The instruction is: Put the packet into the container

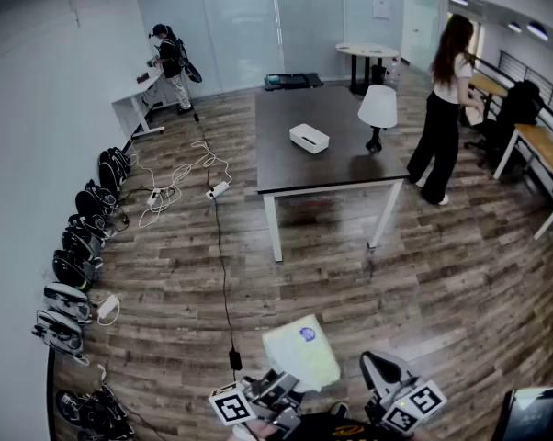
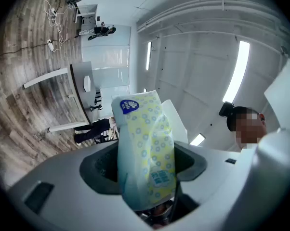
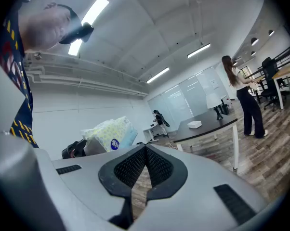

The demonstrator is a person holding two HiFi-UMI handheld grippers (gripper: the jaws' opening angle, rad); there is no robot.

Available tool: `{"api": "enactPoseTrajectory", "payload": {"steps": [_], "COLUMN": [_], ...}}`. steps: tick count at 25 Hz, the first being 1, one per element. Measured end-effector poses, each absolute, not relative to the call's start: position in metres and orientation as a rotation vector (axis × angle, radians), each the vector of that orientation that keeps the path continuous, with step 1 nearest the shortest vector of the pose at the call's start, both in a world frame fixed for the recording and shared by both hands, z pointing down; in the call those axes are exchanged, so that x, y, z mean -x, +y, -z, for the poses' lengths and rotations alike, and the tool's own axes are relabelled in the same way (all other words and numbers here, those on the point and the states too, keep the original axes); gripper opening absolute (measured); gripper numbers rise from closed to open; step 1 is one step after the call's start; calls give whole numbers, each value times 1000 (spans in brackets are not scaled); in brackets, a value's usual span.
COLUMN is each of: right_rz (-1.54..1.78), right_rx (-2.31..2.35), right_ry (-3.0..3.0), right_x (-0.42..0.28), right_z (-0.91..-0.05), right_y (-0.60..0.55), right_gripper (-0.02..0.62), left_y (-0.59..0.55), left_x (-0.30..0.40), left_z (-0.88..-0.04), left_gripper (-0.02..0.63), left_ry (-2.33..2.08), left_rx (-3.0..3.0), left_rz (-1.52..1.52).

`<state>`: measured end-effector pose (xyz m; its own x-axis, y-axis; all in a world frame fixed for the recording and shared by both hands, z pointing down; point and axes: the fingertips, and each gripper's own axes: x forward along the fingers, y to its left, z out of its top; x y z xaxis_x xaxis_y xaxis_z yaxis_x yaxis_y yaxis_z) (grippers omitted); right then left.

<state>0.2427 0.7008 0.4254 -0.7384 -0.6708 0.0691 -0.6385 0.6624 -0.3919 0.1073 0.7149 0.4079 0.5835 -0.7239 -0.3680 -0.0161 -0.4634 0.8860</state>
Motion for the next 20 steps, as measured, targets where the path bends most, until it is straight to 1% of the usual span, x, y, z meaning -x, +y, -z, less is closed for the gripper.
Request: {"api": "enactPoseTrajectory", "payload": {"steps": [16, 20], "right_rz": [602, 594], "right_rx": [1104, 1118], "right_ry": [2755, 2725], "right_x": [-226, -218], "right_z": [-424, -419], "right_y": [704, 702], "right_gripper": [9, 9], "left_y": [719, 717], "left_x": [-85, -69], "left_z": [-410, -407], "left_gripper": [273, 274], "left_ry": [-592, -643], "left_rx": [-1877, -1938], "left_rz": [962, 906]}}
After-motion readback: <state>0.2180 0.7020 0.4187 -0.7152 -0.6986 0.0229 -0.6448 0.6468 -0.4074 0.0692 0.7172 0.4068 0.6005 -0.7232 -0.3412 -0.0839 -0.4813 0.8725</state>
